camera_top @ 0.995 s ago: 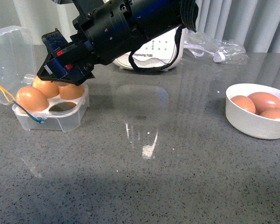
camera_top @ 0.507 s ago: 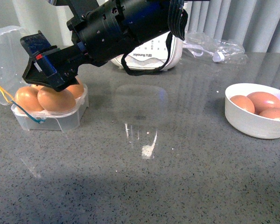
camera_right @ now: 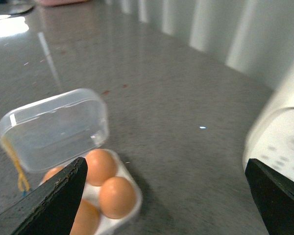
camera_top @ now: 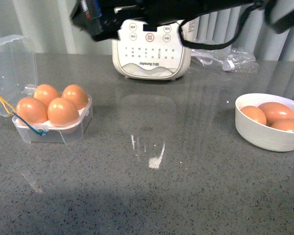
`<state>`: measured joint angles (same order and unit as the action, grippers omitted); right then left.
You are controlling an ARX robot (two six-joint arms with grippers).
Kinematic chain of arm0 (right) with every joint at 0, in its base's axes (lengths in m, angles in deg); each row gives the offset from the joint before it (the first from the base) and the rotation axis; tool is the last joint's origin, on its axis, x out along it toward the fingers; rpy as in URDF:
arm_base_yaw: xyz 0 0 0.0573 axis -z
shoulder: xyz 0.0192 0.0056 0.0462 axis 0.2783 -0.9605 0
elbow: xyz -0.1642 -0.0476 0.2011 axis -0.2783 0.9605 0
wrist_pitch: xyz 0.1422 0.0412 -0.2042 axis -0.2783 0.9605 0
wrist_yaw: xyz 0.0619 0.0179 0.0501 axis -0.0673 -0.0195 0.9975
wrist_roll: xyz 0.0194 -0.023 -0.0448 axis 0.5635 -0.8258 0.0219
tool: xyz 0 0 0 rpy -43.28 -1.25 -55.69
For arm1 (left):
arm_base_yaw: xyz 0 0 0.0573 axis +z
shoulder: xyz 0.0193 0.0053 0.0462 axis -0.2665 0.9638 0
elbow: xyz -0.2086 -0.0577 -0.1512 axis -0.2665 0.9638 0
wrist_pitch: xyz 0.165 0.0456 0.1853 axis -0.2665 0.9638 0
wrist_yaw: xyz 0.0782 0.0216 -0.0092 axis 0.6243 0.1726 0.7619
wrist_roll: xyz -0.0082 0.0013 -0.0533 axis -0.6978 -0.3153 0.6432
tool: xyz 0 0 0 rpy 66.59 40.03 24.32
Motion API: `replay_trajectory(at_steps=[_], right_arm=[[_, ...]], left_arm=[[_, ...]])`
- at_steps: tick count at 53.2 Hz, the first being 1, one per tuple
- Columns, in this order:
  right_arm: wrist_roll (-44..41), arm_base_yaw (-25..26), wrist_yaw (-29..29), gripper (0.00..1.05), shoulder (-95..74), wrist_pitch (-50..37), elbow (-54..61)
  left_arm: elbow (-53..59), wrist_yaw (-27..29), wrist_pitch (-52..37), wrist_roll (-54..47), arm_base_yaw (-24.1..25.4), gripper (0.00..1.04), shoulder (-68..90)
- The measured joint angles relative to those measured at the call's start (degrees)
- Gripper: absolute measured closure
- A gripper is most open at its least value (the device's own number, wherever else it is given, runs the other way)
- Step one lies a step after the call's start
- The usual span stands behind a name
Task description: Put egg into box
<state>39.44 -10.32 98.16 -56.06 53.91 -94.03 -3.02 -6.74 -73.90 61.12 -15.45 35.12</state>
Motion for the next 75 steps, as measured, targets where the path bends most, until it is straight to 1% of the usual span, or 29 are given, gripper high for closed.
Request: replay_trajectory(at_steps=[2,3,10,12,13,14,15,16,17,19,23,27,33,36,39,46,59,72,74,75], right_arm=[[2.23,0.72,-4.04,0.07,2.64,-1.62,2.86],[2.82,0.98,-4.92,0.07,3.39,-1.77,3.54],[4.85,1.64,-6.27,0.07,4.55,-2.19,4.66],[5.7,0.66,-18.4,0.14,4.92,-8.37,7.78],[6.03,0.42,-27.26,0.19,5.64,-12.81,10.62],[6.14,0.33,-32.44,0.23,6.36,-15.52,12.85],[6.32,0.35,-36.46,0.26,7.39,-17.94,15.3],[6.45,0.59,-41.59,0.32,9.14,-20.79,18.97],[6.49,0.98,-44.33,0.35,10.49,-22.36,21.33],[6.67,2.64,-47.12,0.44,14.01,-25.16,26.71],[6.93,6.23,-46.38,0.6,19.82,-28.26,34.82],[7.06,8.76,-45.11,0.72,23.21,-29.88,40.37],[7.06,10.51,-42.12,0.88,26.95,-31.32,46.58],[7.04,11.58,-40.02,1.01,29.88,-32.06,50.66],[7.04,13.05,-38.69,1.01,32.74,-32.5,54.1],[7.06,15.45,-37.57,1.01,36.83,-32.61,58.36],[7.04,18.23,-34.14,1.01,44.09,-31.61,64.37],[7.04,21.33,-31.17,1.01,54.31,-26.82,69.94],[7.06,22.38,-29.68,1.01,55.89,-25.68,70.58],[7.04,23.8,-27.5,1.01,57.09,-24.87,71.01]], left_arm=[[0.0,0.0,0.0,-0.02,0.0,0.07,0.0],[0.0,0.02,0.0,0.0,0.0,0.07,0.0],[0.0,-0.02,0.0,-0.02,0.0,0.07,0.0],[0.0,0.0,0.0,-0.02,0.0,0.07,0.0],[0.0,0.0,0.0,-0.02,0.0,0.07,0.0],[0.0,-0.02,0.0,-0.02,0.0,0.07,0.0],[0.0,0.02,0.0,-0.02,0.0,0.07,0.0],[0.0,0.09,0.0,0.0,0.0,0.07,0.0],[0.0,0.17,0.0,0.0,0.0,0.07,0.0],[0.0,0.11,0.0,0.0,0.0,0.07,0.0],[0.0,-0.07,0.0,0.0,0.0,0.07,0.0],[0.0,-0.02,0.0,0.0,-0.02,0.07,0.0],[0.0,-0.02,0.0,0.0,0.0,0.07,0.0],[0.0,0.04,0.0,-0.02,0.0,0.07,0.0],[0.0,0.02,0.0,0.0,-0.02,0.07,0.0],[0.0,0.0,0.0,-0.02,0.0,0.07,0.0],[0.0,0.0,0.0,0.0,0.0,0.07,0.0],[0.0,0.02,0.0,-0.02,-0.02,0.07,0.0],[0.0,0.02,0.0,-0.02,0.0,0.07,0.0],[0.0,0.0,0.0,0.0,0.0,0.07,0.0]])
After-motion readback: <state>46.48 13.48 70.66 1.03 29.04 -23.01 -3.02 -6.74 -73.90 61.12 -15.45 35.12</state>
